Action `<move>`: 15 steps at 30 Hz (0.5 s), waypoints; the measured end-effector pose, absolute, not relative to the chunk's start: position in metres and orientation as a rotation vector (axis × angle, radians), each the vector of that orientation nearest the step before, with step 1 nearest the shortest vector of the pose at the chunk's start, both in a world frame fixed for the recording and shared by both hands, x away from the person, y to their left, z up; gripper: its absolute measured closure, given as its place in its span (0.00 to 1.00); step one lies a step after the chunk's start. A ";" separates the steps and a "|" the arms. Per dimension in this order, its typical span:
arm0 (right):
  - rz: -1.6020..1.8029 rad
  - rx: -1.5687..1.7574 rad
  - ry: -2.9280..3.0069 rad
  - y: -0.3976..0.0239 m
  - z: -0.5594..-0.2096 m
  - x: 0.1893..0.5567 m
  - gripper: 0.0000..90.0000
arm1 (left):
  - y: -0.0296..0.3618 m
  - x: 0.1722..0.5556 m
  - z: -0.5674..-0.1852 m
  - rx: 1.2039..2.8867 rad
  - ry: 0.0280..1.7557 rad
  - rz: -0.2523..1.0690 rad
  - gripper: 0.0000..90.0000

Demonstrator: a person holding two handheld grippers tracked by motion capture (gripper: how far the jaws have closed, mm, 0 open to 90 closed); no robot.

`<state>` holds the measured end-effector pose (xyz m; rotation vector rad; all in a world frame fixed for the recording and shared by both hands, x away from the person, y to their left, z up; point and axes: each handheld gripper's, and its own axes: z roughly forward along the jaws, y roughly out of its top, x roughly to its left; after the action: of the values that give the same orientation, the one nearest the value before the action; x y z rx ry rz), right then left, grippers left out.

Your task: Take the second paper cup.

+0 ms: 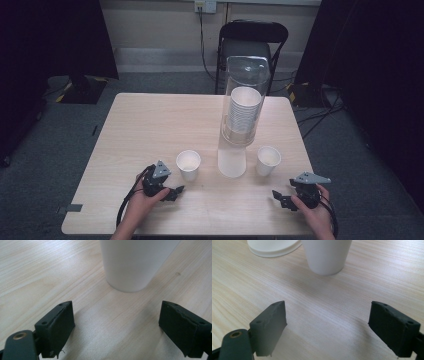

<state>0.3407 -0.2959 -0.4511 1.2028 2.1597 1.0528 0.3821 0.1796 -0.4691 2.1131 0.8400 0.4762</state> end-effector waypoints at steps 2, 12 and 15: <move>1.061 1.200 2.162 -0.296 -0.450 0.340 0.16 | 0.180 0.382 -0.469 2.113 0.841 0.476 0.14; 1.041 1.154 2.204 -0.302 -0.453 0.328 0.16 | 0.180 0.382 -0.469 2.113 0.840 0.476 0.14; 1.039 1.150 2.213 -0.307 -0.456 0.323 0.16 | 0.180 0.382 -0.469 2.113 0.840 0.476 0.14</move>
<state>0.3235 -0.3072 -0.4556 1.1499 2.2127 1.0386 0.3821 0.1795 -0.4691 2.1129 0.8401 0.4763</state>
